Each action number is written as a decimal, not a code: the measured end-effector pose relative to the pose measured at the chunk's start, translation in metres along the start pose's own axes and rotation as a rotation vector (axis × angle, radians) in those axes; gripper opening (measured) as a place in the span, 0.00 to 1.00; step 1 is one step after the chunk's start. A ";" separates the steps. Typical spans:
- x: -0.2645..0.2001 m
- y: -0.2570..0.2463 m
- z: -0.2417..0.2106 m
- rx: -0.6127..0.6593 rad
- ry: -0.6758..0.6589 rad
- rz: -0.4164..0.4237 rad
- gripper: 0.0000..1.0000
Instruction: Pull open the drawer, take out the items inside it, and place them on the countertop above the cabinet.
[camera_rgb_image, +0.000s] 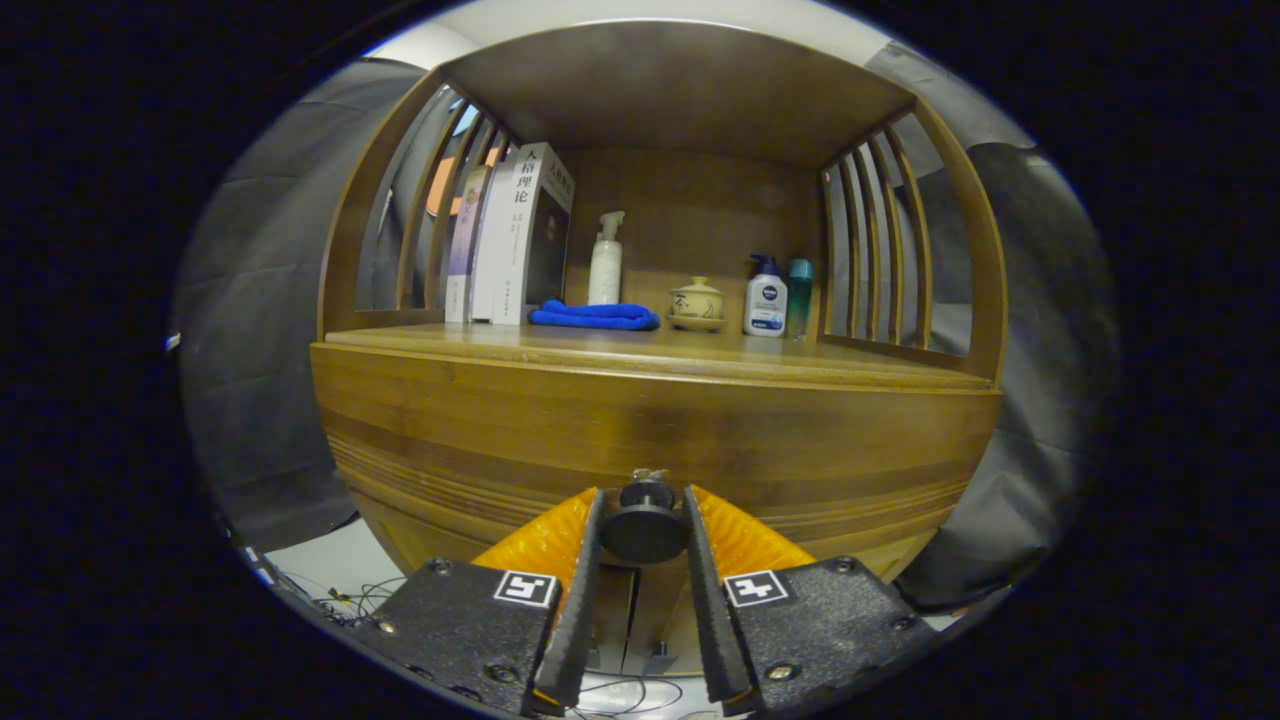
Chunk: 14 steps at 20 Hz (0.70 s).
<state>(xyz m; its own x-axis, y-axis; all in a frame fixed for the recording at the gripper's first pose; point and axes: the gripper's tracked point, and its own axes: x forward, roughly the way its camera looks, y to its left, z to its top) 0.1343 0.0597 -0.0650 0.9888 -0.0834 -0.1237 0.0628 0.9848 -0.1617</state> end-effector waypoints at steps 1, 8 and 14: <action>0.001 0.000 0.000 0.001 0.003 0.006 0.48; -0.007 0.000 -0.001 0.020 0.025 0.005 0.38; -0.039 -0.001 -0.008 0.042 0.028 0.017 0.36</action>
<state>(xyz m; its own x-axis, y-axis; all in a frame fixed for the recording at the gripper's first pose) 0.0951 0.0611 -0.0676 0.9856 -0.0699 -0.1537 0.0520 0.9917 -0.1179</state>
